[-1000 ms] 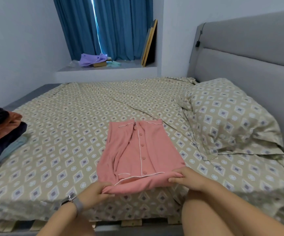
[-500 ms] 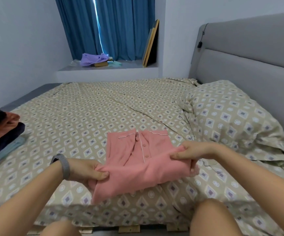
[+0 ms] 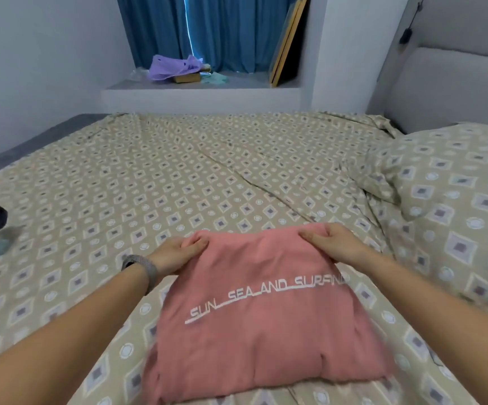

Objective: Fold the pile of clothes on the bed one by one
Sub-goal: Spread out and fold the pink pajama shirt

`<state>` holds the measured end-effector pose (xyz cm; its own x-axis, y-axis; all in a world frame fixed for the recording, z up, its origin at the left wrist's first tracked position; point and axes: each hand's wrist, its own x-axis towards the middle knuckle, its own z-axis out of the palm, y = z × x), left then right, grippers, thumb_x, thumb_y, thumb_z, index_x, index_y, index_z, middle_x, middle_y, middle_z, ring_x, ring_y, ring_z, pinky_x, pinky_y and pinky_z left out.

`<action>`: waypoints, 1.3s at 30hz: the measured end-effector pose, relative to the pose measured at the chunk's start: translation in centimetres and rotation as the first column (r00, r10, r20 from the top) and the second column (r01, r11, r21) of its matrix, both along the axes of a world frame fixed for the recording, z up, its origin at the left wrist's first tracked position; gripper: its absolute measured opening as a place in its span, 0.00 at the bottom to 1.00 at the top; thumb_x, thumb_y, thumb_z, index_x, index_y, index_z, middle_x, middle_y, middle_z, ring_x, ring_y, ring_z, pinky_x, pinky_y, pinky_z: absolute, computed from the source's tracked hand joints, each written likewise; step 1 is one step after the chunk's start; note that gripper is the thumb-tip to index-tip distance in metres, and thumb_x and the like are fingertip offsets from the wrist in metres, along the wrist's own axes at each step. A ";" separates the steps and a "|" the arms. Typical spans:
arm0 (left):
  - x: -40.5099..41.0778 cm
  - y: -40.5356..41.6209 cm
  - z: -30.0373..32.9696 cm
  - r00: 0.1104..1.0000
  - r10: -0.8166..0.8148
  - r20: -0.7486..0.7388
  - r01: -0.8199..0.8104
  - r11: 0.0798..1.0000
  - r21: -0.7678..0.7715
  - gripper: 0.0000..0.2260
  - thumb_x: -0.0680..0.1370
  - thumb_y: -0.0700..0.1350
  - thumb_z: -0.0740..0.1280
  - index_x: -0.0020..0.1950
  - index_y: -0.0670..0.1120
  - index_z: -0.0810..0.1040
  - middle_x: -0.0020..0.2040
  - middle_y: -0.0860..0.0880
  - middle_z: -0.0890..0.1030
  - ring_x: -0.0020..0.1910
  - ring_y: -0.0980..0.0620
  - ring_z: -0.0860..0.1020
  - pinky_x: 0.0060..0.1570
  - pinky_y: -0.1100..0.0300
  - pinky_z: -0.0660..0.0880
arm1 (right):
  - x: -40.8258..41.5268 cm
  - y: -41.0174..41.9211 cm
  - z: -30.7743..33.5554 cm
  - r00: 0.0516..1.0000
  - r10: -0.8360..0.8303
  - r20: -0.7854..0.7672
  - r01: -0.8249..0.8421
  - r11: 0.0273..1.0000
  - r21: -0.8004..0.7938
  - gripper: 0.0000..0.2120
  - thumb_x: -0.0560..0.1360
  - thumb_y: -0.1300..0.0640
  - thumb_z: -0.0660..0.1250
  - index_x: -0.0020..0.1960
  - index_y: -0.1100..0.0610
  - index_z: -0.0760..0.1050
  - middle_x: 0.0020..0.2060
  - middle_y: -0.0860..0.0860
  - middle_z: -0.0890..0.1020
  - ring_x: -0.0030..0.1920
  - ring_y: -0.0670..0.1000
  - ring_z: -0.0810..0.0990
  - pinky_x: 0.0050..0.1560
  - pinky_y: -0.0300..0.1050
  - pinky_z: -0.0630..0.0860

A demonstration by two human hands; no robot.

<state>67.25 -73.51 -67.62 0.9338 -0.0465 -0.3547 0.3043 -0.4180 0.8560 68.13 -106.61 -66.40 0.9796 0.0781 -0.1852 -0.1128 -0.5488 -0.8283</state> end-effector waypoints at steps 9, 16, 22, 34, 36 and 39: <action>7.9 -1.5 -9.7 0.972 0.217 0.090 -0.232 0.941 0.247 0.21 0.79 0.58 0.63 0.60 0.41 0.78 0.62 0.43 0.77 0.59 0.41 0.76 0.55 0.57 0.69 | 7.5 1.0 -12.0 0.974 -0.213 0.079 0.223 0.966 -0.134 0.17 0.77 0.45 0.65 0.33 0.50 0.70 0.31 0.47 0.75 0.42 0.54 0.76 0.43 0.46 0.69; 6.0 1.3 -10.1 0.960 0.268 -0.082 -0.257 0.959 0.123 0.23 0.76 0.65 0.62 0.41 0.44 0.76 0.38 0.47 0.78 0.35 0.50 0.75 0.36 0.61 0.71 | 5.7 -1.1 -12.6 0.933 -0.350 -0.082 0.358 0.924 0.137 0.16 0.78 0.42 0.62 0.41 0.54 0.76 0.33 0.47 0.79 0.34 0.48 0.77 0.36 0.41 0.69; 4.5 5.3 -9.3 0.908 -0.110 -0.404 0.069 0.991 -0.116 0.21 0.71 0.58 0.74 0.48 0.42 0.75 0.39 0.45 0.72 0.38 0.48 0.69 0.39 0.60 0.67 | 3.1 -4.0 -9.3 0.799 0.172 -0.576 0.031 0.945 0.326 0.08 0.80 0.58 0.64 0.56 0.56 0.80 0.51 0.53 0.85 0.46 0.49 0.85 0.40 0.42 0.81; 8.1 1.2 -9.4 0.969 0.121 0.217 -0.217 0.839 0.498 0.14 0.75 0.52 0.71 0.38 0.43 0.74 0.36 0.46 0.76 0.41 0.44 0.74 0.39 0.54 0.66 | 5.2 -5.1 -10.8 0.904 -0.389 0.178 0.413 0.902 -0.128 0.13 0.81 0.54 0.60 0.43 0.59 0.77 0.41 0.54 0.79 0.46 0.53 0.74 0.44 0.44 0.65; 7.4 1.7 -10.6 0.967 0.188 0.171 -0.251 0.811 0.528 0.18 0.76 0.57 0.67 0.37 0.44 0.72 0.35 0.47 0.75 0.40 0.44 0.74 0.39 0.55 0.64 | 5.1 -5.3 -12.3 0.926 -0.353 0.133 0.374 0.904 -0.208 0.13 0.81 0.52 0.62 0.46 0.60 0.77 0.43 0.56 0.80 0.46 0.55 0.75 0.45 0.44 0.65; 6.6 1.9 -10.8 0.944 0.323 0.066 -0.328 0.897 0.295 0.18 0.78 0.59 0.63 0.38 0.45 0.74 0.35 0.47 0.75 0.35 0.48 0.72 0.34 0.59 0.66 | 5.0 -5.4 -12.9 0.937 -0.350 -0.012 0.345 0.930 -0.126 0.12 0.76 0.45 0.68 0.44 0.55 0.78 0.36 0.50 0.79 0.39 0.52 0.76 0.43 0.44 0.69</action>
